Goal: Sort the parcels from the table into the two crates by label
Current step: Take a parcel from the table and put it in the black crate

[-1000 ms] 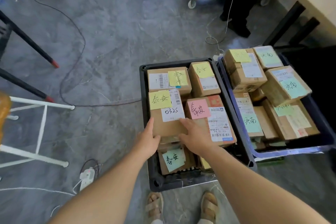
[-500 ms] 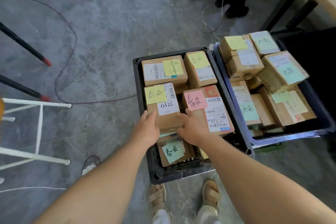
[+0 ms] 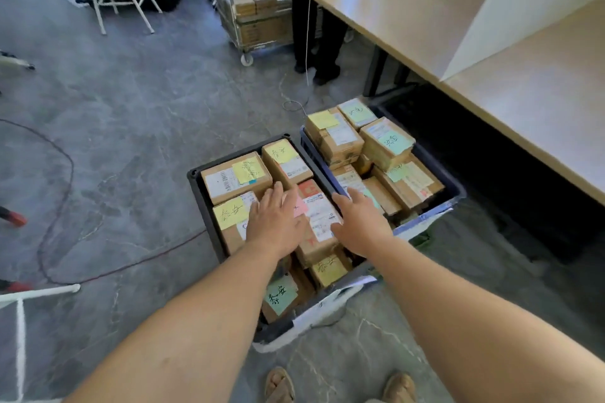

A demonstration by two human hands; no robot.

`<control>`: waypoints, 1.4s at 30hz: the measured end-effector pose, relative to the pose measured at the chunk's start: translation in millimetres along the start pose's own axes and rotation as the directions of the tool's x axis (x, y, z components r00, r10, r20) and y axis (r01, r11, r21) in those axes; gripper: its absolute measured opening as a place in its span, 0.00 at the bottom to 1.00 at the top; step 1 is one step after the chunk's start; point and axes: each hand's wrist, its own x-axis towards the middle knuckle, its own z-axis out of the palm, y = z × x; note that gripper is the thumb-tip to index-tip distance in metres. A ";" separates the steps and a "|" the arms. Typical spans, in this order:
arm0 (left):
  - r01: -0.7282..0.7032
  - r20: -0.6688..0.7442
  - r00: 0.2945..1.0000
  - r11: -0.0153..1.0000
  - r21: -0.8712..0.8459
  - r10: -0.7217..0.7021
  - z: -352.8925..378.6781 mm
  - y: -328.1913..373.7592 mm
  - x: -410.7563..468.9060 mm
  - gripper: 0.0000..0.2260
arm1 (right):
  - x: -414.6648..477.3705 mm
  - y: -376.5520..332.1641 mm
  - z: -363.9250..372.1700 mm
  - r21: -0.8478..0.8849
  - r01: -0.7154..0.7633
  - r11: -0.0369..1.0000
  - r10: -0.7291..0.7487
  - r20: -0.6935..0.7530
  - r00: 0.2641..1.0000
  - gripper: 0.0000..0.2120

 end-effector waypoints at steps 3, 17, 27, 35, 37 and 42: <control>-0.091 -0.024 0.996 0.996 0.013 0.091 -7.6 36.1 -3.5 0.31 | -23.2 26.8 -22.8 -0.015 -0.046 0.999 0.045 -0.068 0.997 0.31; -0.365 -0.016 0.926 0.906 0.215 0.377 -8.5 268.7 -53.9 0.33 | -168.7 213.1 -100.6 -0.026 -0.290 0.957 0.266 -0.326 0.907 0.35; -0.551 0.018 0.824 0.794 0.257 0.566 48.1 455.6 -97.1 0.33 | -276.6 375.5 -115.0 0.036 -0.470 0.882 0.443 -0.402 0.801 0.35; -0.706 0.136 0.700 0.649 0.283 0.701 96.1 571.4 -137.1 0.33 | -367.3 469.1 -104.4 0.167 -0.629 0.759 0.636 -0.396 0.662 0.34; -0.741 0.166 0.663 0.606 0.290 0.730 106.8 597.2 -145.2 0.33 | -385.4 487.7 -99.3 0.195 -0.663 0.723 0.678 -0.381 0.628 0.34; -0.827 0.225 0.539 0.458 0.327 0.812 135.7 674.4 -165.5 0.33 | -435.2 542.9 -94.8 0.263 -0.747 0.611 0.781 -0.355 0.514 0.35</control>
